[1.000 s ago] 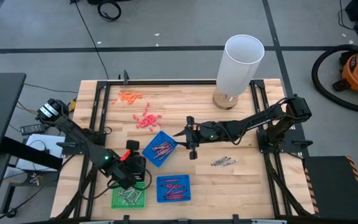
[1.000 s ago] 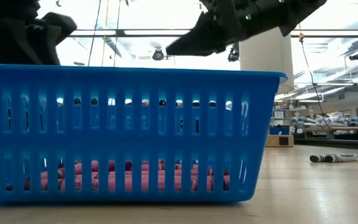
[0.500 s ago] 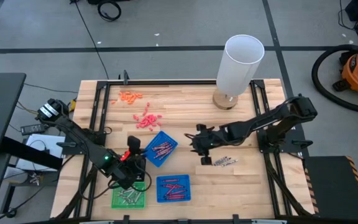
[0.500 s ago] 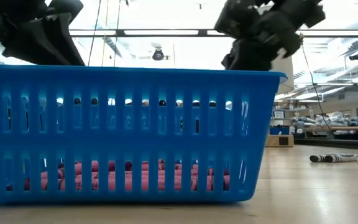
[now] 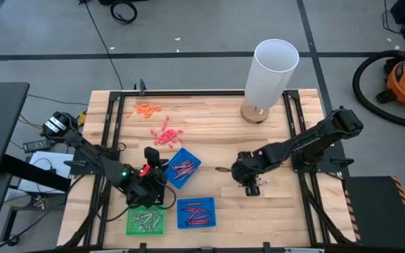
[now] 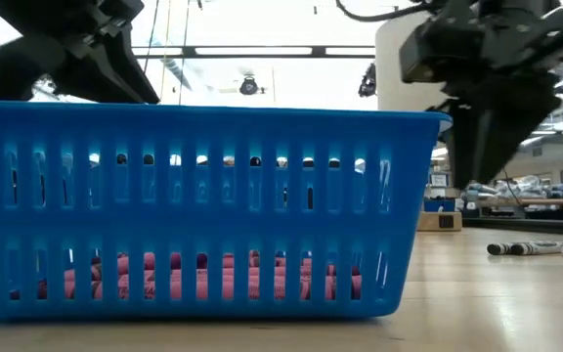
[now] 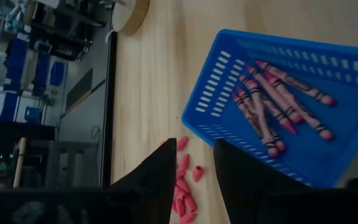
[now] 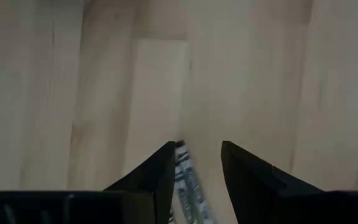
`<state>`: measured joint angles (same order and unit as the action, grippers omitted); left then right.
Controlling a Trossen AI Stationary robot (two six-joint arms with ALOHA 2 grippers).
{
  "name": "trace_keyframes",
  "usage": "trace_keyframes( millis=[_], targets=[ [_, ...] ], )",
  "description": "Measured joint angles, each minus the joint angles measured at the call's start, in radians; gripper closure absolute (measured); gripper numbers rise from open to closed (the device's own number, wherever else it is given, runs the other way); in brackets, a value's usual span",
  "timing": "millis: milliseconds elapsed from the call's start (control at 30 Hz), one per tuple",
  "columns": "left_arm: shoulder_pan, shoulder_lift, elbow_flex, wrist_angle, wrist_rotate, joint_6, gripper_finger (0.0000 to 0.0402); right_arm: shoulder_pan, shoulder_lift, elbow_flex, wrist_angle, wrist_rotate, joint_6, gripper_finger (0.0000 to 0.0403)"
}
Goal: Sort crayons
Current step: Put the black crayon into the black bin
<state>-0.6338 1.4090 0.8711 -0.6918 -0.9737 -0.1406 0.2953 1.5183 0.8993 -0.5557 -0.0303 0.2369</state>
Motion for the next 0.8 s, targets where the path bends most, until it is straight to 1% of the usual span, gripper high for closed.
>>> trace_keyframes(
  millis=[67, 167, 267, 433, 633, 800],
  targets=[
    [0.016, 0.000, 0.000, 0.000, 0.000, 0.000, 0.0285, 0.036, 0.007, 0.000, -0.004, 0.019, 0.004, 0.0266],
    [0.037, 0.000, 0.000, 0.000, 0.000, 0.000, 0.0285, 0.086, 0.022, 0.000, 0.005, 0.080, 0.014, 0.0271],
    [0.061, 0.000, 0.000, 0.001, 0.000, 0.004, 0.0285, 0.106, 0.037, -0.001, 0.023, 0.114, 0.032, 0.0275],
    [0.087, -0.001, -0.001, 0.007, 0.001, 0.005, 0.0285, 0.118, 0.076, -0.003, 0.040, 0.137, 0.036, 0.0277],
    [0.087, -0.001, -0.001, 0.007, 0.018, 0.005, 0.0285, 0.135, 0.163, -0.005, 0.063, 0.144, 0.053, 0.0277],
    [0.087, -0.001, -0.001, 0.002, 0.018, 0.006, 0.0285, 0.136, 0.181, -0.005, 0.053, 0.165, 0.076, 0.0277]
  ],
)
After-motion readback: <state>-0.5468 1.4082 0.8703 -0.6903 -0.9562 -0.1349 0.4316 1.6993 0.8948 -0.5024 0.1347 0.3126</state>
